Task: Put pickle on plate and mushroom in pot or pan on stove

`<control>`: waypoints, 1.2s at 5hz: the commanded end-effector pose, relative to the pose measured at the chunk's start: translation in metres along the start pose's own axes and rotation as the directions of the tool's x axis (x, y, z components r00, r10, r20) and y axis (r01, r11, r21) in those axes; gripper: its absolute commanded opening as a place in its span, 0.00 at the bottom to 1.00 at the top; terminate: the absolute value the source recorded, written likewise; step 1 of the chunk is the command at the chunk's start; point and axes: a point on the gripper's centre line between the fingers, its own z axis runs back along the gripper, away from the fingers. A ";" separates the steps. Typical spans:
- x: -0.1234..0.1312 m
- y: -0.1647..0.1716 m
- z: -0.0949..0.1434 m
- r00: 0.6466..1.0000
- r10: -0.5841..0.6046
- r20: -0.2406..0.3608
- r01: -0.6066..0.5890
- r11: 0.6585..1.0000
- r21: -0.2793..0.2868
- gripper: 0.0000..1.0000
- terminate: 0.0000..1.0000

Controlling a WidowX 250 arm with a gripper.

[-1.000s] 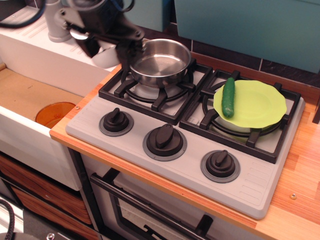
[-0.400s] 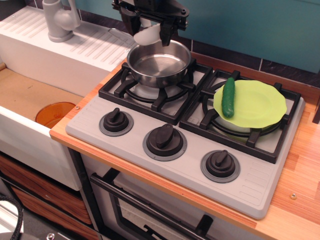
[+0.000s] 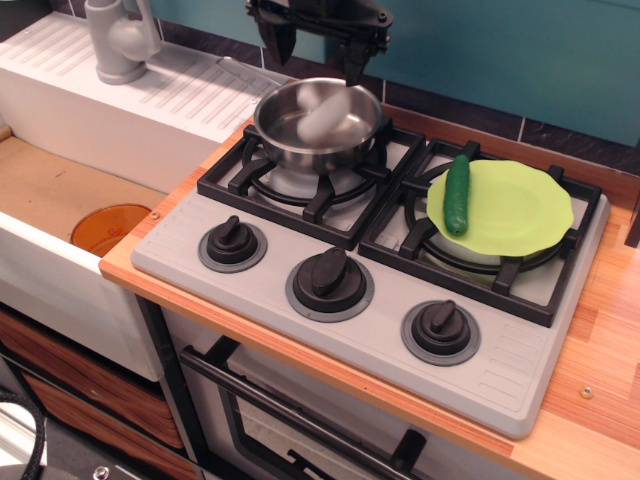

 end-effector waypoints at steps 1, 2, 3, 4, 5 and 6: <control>0.014 -0.002 0.007 0.999 0.000 0.040 0.000 1.000 0.003 1.00 0.00; 0.006 -0.012 0.019 0.999 0.007 0.035 -0.007 1.000 0.004 1.00 0.00; -0.001 -0.016 0.035 1.000 0.004 0.007 -0.003 1.000 -0.016 1.00 0.00; -0.002 0.012 0.055 0.999 -0.050 -0.022 0.049 0.998 -0.043 1.00 0.00; -0.008 0.041 0.067 0.996 -0.086 -0.029 0.084 0.994 -0.067 1.00 0.00; -0.017 0.063 0.066 0.994 -0.103 -0.022 0.100 0.990 -0.096 1.00 0.00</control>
